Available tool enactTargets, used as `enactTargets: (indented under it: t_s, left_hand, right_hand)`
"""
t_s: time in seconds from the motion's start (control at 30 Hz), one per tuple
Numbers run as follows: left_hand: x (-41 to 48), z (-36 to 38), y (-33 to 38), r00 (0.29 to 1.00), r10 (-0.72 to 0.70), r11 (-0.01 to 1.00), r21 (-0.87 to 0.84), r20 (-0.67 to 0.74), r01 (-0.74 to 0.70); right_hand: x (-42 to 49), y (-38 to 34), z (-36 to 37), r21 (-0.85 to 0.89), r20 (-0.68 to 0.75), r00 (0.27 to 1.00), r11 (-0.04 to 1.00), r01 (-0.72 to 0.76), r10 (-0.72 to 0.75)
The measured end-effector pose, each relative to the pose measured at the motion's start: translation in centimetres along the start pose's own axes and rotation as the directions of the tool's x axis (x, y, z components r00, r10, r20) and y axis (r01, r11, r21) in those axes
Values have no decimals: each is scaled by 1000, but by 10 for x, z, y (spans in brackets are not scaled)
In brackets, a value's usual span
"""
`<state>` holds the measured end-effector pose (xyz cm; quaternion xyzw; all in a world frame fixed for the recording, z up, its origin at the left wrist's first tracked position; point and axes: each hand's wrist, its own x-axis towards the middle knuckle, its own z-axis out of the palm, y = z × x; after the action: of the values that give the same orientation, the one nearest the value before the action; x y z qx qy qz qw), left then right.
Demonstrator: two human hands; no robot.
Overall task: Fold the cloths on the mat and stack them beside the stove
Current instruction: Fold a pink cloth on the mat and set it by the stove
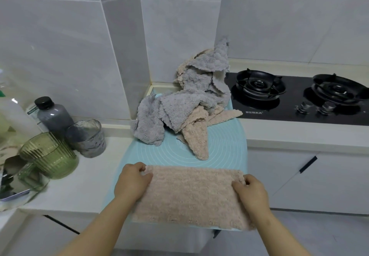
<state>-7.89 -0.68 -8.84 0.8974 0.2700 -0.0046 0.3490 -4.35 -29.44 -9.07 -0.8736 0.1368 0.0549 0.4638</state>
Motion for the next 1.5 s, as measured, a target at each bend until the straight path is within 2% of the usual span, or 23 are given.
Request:
enactTargets:
  t_s: [0.27,0.43,0.6,0.87,1.0,1.07,1.17,1.23,1.27,1.3,1.33,1.4,1.43,1.5]
  left_hand:
    - [-2,-2,12,995,39,995,-91,88,-31]
    - [12,-18,8,995,-40,909,-410,91,74]
    - [29,-37,9,998,-59,883,-464,32,67]
    - [14,-32,5,992,-88,981,-163,90,102]
    - [6,-37,-1,978,-147,988,-26,149,152]
    - [4,-37,-5,981,-85,995,-46,172,94]
    - [2,-35,-10,988,-2,1000,8,151,1]
    - [-2,-30,-8,996,27,969,242,83,-47]
    - [-6,-25,-6,997,68,913,402,22,-71]
    - [-9,-18,-2,986,161,863,490,-39,-121]
    - [-13,-10,2,963,263,846,492,-52,-204]
    - [-21,7,13,913,406,809,450,37,-378]
    - [-24,17,17,898,418,776,460,139,-433]
    - [-29,32,17,899,339,776,457,276,-433]
  right_hand:
    - [-5,-11,-4,89,82,996,996,25,-33]
    - [1,-23,-2,181,58,998,983,28,-40]
    - [9,-37,9,190,75,996,981,37,-53]
    - [10,-36,16,99,165,983,993,62,-78]
    - [12,-36,18,64,34,995,994,91,-93]
    - [12,-36,19,87,-17,997,993,78,-77]
    - [8,-35,21,78,0,998,995,62,-63]
    - [5,-37,20,70,7,998,995,64,-65]
    - [2,-38,20,75,9,998,995,64,-65]
    - [0,-39,18,84,14,998,995,58,-60]
    - [-3,-39,17,91,20,998,995,49,-51]
    - [-7,-39,16,87,34,999,996,29,-32]
    - [-9,-38,15,71,49,999,997,17,-21]
    - [-12,-37,14,15,99,995,1000,0,-2]
